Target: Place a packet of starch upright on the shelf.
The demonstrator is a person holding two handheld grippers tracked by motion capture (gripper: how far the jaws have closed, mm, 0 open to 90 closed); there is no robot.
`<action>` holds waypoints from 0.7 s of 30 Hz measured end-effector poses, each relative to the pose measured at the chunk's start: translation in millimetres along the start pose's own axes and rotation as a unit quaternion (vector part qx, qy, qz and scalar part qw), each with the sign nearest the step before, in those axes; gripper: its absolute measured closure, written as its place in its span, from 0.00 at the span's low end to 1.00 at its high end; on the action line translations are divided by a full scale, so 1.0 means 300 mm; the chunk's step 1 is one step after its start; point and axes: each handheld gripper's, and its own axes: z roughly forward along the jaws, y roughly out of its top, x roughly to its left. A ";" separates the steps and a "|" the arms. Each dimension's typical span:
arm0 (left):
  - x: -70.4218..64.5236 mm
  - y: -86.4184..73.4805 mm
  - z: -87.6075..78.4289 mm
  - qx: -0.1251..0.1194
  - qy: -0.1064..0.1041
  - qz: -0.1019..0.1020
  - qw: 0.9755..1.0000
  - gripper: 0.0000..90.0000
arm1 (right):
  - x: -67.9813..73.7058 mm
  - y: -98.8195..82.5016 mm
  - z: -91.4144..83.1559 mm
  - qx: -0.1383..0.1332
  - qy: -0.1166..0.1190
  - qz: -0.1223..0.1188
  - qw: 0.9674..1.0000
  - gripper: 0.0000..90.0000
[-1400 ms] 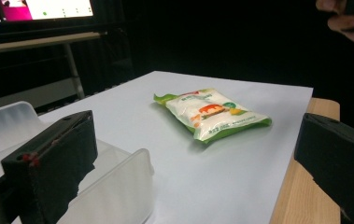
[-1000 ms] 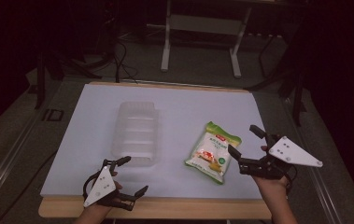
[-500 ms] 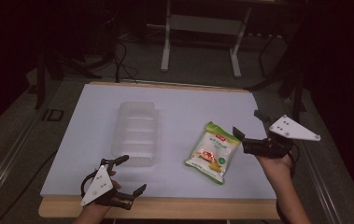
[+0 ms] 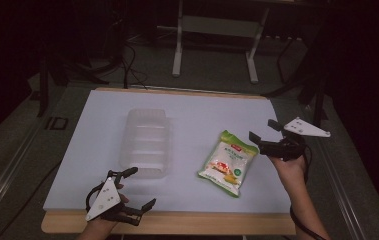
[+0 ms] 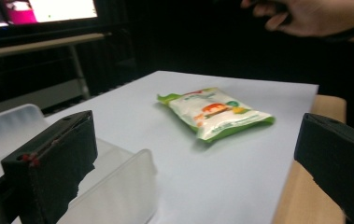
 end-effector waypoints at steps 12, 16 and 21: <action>-0.016 0.015 -0.002 0.006 -0.014 0.002 1.000 0.00 | -0.048 -0.198 0.173 0.101 -0.004 0.036 0.994 0.17; -0.016 0.028 -0.011 -0.004 -0.012 0.001 1.000 0.00 | -0.082 -0.253 0.209 0.132 -0.018 0.054 0.990 0.20; -0.003 0.032 -0.021 -0.005 -0.005 -0.007 1.000 0.00 | -0.107 -0.325 0.236 0.152 -0.034 0.061 0.986 0.20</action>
